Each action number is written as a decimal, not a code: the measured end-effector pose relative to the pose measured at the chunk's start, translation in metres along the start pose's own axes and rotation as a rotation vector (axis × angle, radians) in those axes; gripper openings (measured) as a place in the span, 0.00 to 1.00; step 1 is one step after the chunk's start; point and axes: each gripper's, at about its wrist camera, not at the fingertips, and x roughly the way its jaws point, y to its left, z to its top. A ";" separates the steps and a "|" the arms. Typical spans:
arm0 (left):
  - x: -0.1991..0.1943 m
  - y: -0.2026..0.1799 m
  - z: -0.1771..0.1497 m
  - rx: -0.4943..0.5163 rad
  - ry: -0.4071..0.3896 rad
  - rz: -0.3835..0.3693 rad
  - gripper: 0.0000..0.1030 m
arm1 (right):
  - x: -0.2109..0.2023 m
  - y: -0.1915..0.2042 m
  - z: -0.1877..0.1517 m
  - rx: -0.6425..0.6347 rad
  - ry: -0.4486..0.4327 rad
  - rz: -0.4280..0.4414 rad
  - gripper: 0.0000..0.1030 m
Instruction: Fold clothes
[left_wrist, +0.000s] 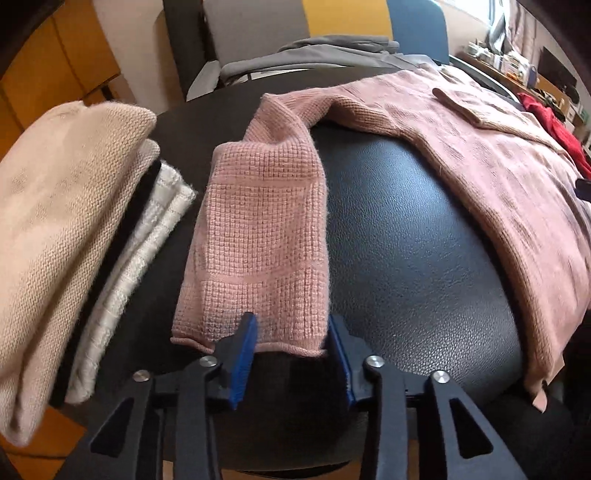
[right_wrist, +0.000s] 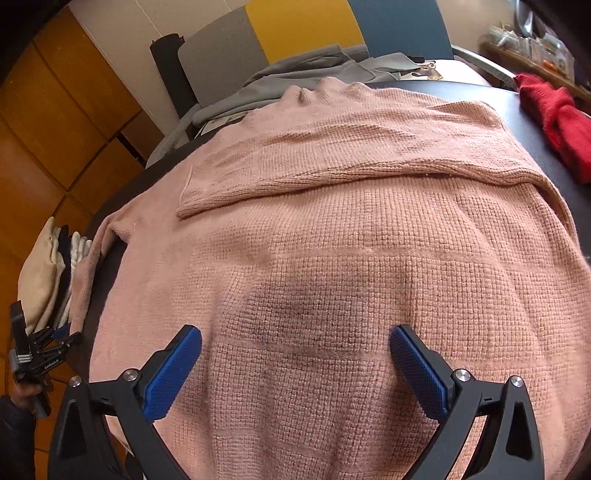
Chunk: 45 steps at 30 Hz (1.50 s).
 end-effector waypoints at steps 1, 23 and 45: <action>0.000 -0.001 0.001 -0.003 0.005 0.005 0.28 | -0.001 0.000 -0.001 -0.003 -0.003 0.002 1.00; -0.069 0.057 0.100 -0.729 -0.287 -0.870 0.09 | -0.008 -0.001 -0.011 -0.041 -0.052 0.032 1.00; 0.041 -0.208 0.308 -0.333 0.021 -0.901 0.09 | -0.004 0.001 -0.012 -0.110 -0.056 0.045 1.00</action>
